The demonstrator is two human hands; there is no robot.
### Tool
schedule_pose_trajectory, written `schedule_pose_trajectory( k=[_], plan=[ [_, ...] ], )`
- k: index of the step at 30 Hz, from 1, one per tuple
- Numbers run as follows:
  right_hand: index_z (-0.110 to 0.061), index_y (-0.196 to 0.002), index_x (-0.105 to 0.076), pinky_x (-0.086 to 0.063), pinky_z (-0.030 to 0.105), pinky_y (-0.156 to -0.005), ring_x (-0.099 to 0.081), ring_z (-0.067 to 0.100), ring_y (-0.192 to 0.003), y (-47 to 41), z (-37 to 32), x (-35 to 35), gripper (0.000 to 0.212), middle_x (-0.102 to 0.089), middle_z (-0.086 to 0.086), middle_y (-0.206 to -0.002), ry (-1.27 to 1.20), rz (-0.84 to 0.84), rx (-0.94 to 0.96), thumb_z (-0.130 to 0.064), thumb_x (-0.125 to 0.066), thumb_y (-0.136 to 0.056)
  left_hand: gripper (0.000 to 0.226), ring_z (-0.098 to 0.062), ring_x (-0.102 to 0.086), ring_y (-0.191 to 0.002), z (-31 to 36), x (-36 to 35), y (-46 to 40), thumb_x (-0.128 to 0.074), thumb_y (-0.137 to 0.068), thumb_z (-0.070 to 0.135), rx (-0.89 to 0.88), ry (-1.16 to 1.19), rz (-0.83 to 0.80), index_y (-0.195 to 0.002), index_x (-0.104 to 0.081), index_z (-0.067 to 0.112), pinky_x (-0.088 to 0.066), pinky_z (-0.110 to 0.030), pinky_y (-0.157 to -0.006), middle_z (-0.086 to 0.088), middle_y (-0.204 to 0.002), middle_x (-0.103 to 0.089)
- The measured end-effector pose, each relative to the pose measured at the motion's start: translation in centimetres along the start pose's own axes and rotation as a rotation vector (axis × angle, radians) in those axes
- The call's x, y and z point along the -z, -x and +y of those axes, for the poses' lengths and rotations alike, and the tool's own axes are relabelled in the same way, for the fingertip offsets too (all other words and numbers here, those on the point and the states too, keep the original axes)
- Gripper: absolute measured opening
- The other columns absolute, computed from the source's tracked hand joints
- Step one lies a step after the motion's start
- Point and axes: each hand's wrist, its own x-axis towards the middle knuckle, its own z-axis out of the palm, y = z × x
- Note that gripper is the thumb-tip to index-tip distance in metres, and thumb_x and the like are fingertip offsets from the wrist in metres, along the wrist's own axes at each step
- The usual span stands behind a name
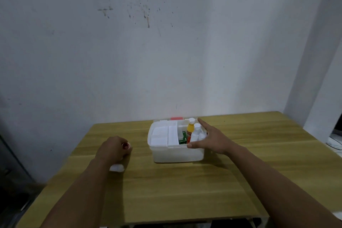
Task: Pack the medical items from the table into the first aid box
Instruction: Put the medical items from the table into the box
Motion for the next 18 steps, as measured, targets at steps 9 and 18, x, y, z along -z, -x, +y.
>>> schedule_pose_trajectory(
  k=[9,18],
  plan=[
    [-0.029,-0.164,-0.019,-0.038,0.039,-0.117,-0.042,0.017,-0.145,0.2,-0.4,0.2,0.14,-0.039,-0.006,-0.162,-0.003,0.011,0.024,-0.066,-0.092,-0.05,0.007,-0.007,-0.07,-0.053,10.2,5.8,2.6,-0.081,-0.086,0.028,-0.268,0.496,0.248,-0.092,-0.078,0.026,-0.057,-0.023,-0.063,0.012,-0.069,-0.073],
    [-0.029,-0.163,-0.02,-0.04,0.035,-0.114,-0.043,0.018,-0.143,0.4,-0.6,0.5,0.132,-0.039,-0.006,-0.161,0.014,0.008,0.022,-0.062,-0.092,-0.057,0.013,-0.021,-0.065,-0.075,13.6,2.0,3.1,-0.073,-0.083,0.03,-0.359,0.096,0.146,-0.084,-0.078,0.018,-0.052,-0.033,-0.065,0.001,-0.08,-0.071]
  ],
)
